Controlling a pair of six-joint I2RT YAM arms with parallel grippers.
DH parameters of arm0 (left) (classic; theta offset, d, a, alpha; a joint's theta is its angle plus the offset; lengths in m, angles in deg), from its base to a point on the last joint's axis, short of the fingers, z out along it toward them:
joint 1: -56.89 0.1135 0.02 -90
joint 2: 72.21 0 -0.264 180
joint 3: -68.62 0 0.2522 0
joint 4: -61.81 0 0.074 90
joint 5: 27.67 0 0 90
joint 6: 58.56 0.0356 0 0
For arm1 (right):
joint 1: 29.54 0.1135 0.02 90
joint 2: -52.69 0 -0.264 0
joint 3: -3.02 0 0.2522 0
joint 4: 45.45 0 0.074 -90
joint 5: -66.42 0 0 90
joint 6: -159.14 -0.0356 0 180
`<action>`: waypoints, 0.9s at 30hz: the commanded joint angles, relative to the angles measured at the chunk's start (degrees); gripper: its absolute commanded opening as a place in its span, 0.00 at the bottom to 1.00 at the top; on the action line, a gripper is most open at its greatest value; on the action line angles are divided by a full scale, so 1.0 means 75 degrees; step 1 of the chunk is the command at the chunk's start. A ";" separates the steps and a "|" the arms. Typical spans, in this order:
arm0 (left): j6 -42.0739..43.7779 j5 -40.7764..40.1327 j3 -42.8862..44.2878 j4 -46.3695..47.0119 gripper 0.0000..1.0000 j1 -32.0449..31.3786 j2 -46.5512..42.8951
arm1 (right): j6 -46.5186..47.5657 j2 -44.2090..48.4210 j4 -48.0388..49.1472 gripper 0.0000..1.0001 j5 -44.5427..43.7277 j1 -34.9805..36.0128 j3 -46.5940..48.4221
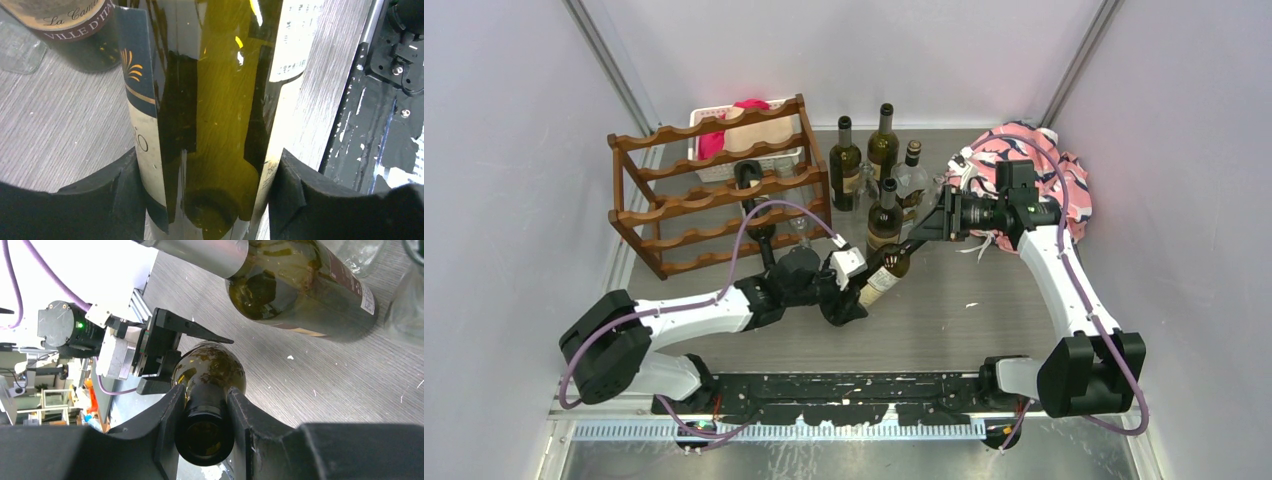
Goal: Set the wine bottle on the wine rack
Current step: Pick up the wine bottle from the center of the board.
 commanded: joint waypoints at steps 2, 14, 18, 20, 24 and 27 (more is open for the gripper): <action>0.0067 0.0166 0.0133 0.0241 0.00 -0.0014 -0.0196 | -0.0296 0.0279 0.0166 0.05 0.0774 -0.0034 0.0104; 0.1765 0.1597 0.0250 -0.2284 0.00 -0.0005 -0.1123 | 0.4689 0.0470 -0.3754 0.92 -0.0400 -0.0032 0.1267; 0.1994 0.1924 0.0505 -0.2957 0.00 -0.0004 -0.1110 | 0.6062 0.0792 -0.4771 1.00 -0.0836 -0.0014 0.1638; 0.2101 0.2137 0.0703 -0.3279 0.00 -0.0004 -0.1021 | 0.7201 0.1058 -0.5315 1.00 -0.0842 -0.0005 0.1604; 0.2256 0.2195 0.0964 -0.3612 0.00 -0.0004 -0.0740 | 0.9870 0.1438 -0.6320 1.00 -0.0488 -0.0005 0.1086; 0.2345 0.2179 0.1014 -0.3564 0.00 -0.0004 -0.0666 | 1.1003 0.1266 -0.6625 1.00 -0.0039 0.0154 0.0544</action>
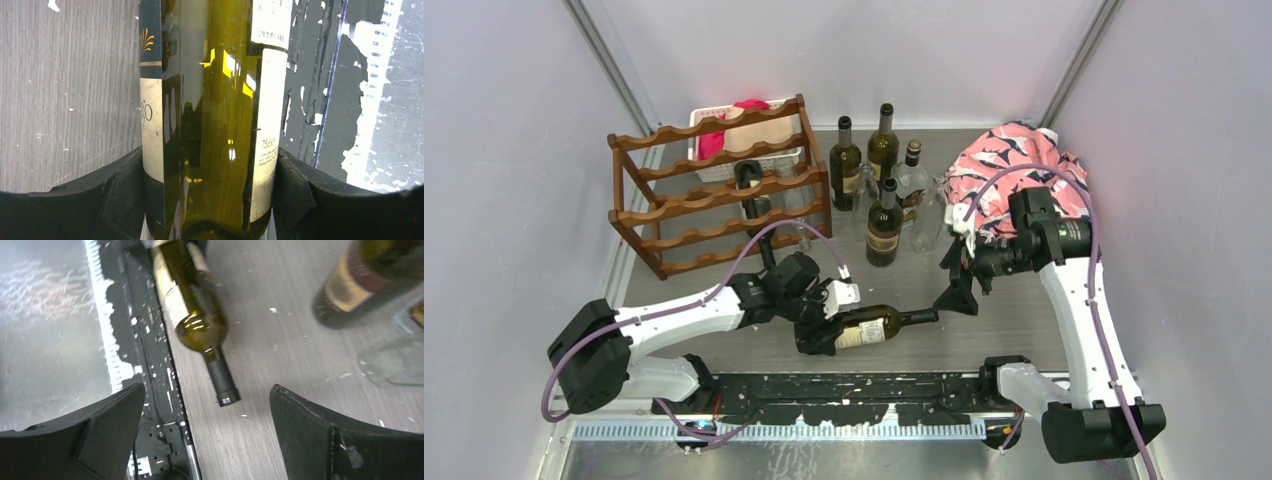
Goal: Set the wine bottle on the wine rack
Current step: Pick up the wine bottle from the center of the board.
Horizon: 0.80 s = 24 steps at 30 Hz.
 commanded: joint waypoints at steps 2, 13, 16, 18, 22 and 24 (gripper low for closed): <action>0.0355 0.0576 0.0622 0.0629 0.00 0.0025 -0.0080 | 0.3189 -0.0238 -0.0951 1.00 0.0531 0.0505 -0.0992; 0.0180 0.1131 0.0635 0.1257 0.00 0.0003 -0.0073 | 0.1237 -0.0428 0.2223 0.95 -0.0705 0.2235 -0.2456; 0.0072 0.1223 0.0630 0.1474 0.00 -0.0020 0.0006 | 0.0893 -0.0431 0.2886 0.92 -0.0983 0.2603 -0.2838; 0.0045 0.1217 0.0655 0.1499 0.00 -0.0045 0.0047 | 0.0796 -0.0439 0.3156 0.90 -0.1195 0.2767 -0.2999; 0.0048 0.1208 0.0656 0.1546 0.00 -0.0057 0.0090 | 0.0713 -0.0451 0.3281 0.81 -0.1427 0.2929 -0.3030; 0.0053 0.1205 0.0656 0.1547 0.00 -0.0057 0.0105 | 0.0698 -0.0447 0.3321 0.76 -0.1464 0.2989 -0.3057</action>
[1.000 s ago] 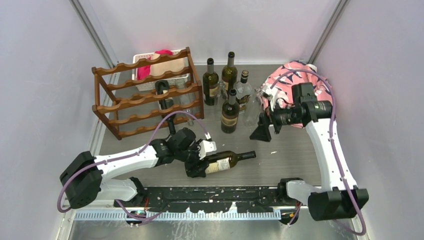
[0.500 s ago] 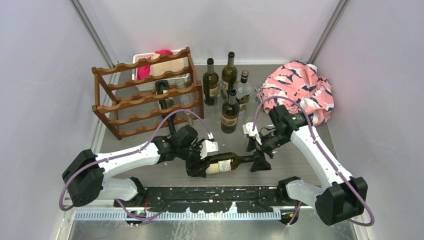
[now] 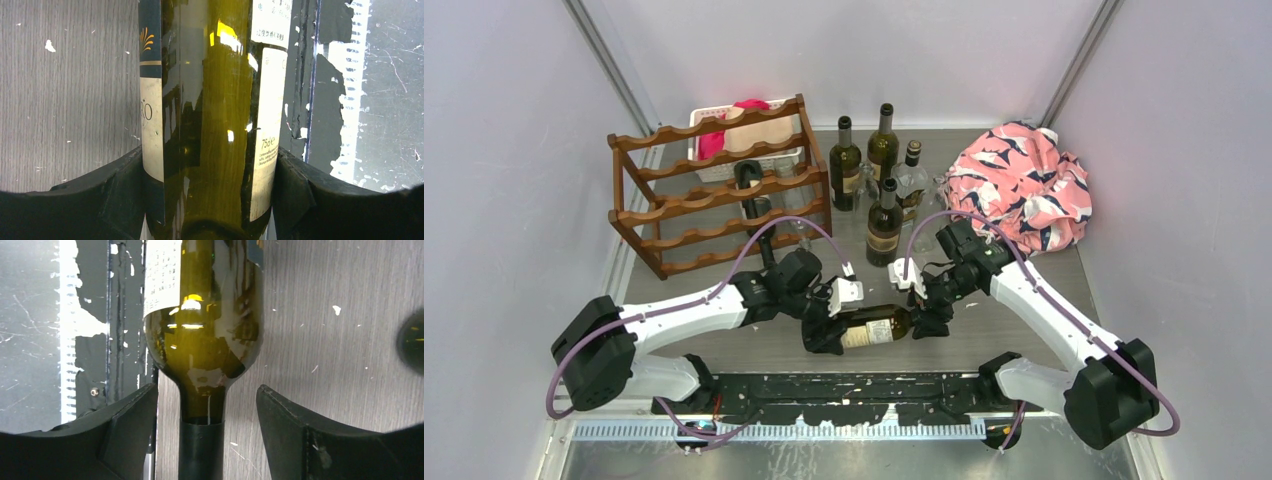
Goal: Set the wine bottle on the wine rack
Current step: Pick up the wine bottle from the center of the board.
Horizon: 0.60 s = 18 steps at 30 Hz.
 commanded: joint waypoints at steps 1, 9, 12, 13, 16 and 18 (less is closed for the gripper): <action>-0.0028 0.0540 0.0487 0.1031 0.00 -0.0030 -0.0126 | -0.0200 0.0040 0.0570 0.74 -0.0194 0.0137 0.0018; -0.0028 0.0512 0.0470 0.1099 0.00 -0.0030 -0.0160 | -0.0312 0.0041 0.0785 0.73 -0.0192 0.0309 -0.0135; -0.0039 0.0510 0.0464 0.1145 0.00 -0.0030 -0.0132 | -0.0334 0.0040 0.0764 0.77 0.0034 0.0343 -0.0133; -0.0040 0.0510 0.0464 0.1148 0.00 -0.0030 -0.0120 | -0.0339 0.0031 0.0763 0.78 0.0088 0.0355 -0.0131; -0.0050 0.0495 0.0464 0.1165 0.00 -0.0030 -0.0102 | -0.0318 0.0018 0.0774 0.77 0.0080 0.0374 -0.0186; -0.0061 0.0489 0.0464 0.1193 0.00 -0.0030 -0.0111 | -0.0284 0.0035 0.0775 0.77 0.0065 0.0377 -0.0216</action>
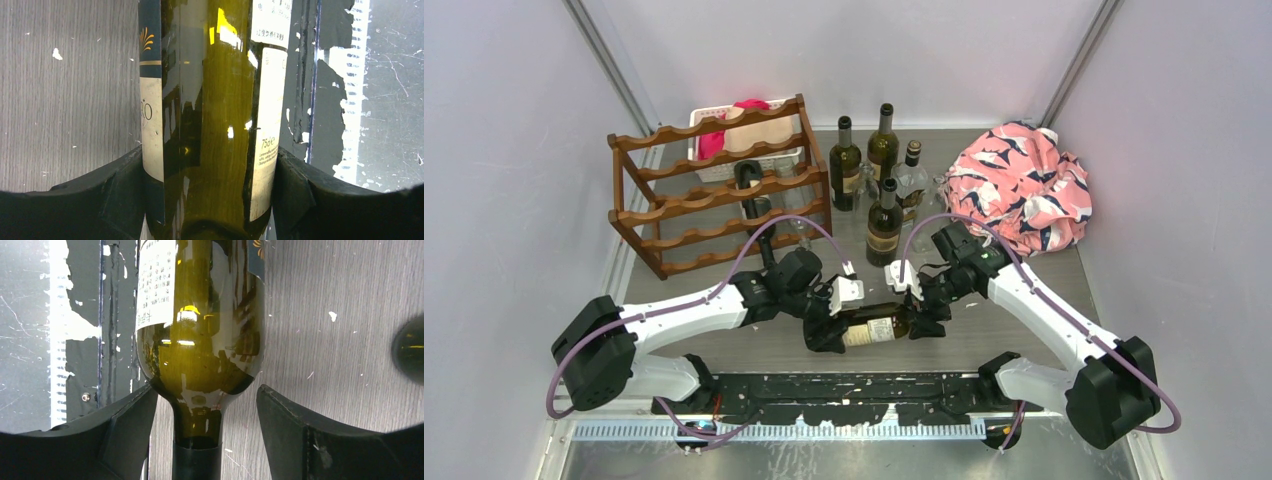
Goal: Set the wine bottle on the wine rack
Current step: Pick up the wine bottle from the center of the board.
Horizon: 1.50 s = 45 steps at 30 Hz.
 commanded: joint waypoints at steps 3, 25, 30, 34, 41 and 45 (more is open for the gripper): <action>-0.0052 0.0507 0.0452 0.1055 0.00 -0.0028 -0.0125 | 0.0019 0.0063 0.0131 0.83 0.0400 0.0048 -0.0089; -0.0268 0.0585 0.0406 0.1301 0.00 -0.0028 -0.0152 | -0.0955 -0.0087 0.0648 1.00 0.0858 0.0132 -0.0083; -0.0315 0.0589 0.0372 0.1362 0.00 -0.0028 -0.0189 | -0.1052 -0.0103 0.0829 0.94 0.0789 0.0177 -0.0160; -0.0338 0.0601 0.0358 0.1378 0.00 -0.0028 -0.0219 | -0.1108 -0.0090 0.0912 0.89 0.0711 0.0211 -0.0176; -0.0360 0.0609 0.0335 0.1369 0.00 -0.0028 -0.0294 | -0.1096 -0.0017 0.0867 0.85 0.0701 0.0216 -0.0173; -0.0373 0.0608 0.0335 0.1355 0.00 -0.0028 -0.0318 | -0.0986 -0.0016 0.0744 0.75 0.0828 0.0216 -0.0151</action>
